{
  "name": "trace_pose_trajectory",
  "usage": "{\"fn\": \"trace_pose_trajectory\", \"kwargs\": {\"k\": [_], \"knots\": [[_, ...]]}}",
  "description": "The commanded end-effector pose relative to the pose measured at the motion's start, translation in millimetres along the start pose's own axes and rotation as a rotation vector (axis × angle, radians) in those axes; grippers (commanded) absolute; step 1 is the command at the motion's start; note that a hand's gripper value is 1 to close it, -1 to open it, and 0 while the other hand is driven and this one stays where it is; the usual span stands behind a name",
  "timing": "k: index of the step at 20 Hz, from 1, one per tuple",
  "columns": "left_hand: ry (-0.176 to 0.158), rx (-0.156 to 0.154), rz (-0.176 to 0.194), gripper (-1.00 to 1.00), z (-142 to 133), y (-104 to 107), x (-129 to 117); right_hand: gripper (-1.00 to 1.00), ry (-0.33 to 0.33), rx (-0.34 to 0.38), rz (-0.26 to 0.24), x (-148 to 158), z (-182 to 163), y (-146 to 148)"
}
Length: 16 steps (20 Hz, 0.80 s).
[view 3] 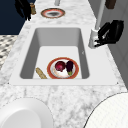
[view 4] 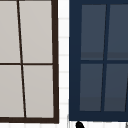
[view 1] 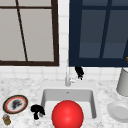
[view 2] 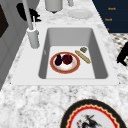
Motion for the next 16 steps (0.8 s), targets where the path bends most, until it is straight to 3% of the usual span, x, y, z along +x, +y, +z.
{"fn": "trace_pose_trajectory", "kwargs": {"k": [1, 8, 16], "knots": [[0.0, 0.0, 0.0, 0.0, 0, 0, 0, 1.0, 0.029, -0.105, -0.068, 20, 12, -1], [0.0, 0.0, 0.0, 0.0, 0, 0, 0, 1.0, 0.291, -0.167, -0.13, 42, 25, 6], [0.0, 0.0, 0.0, 0.0, 0, 0, 0, 1.0, 0.717, -0.189, -0.202, 79, 26, 6]]}}
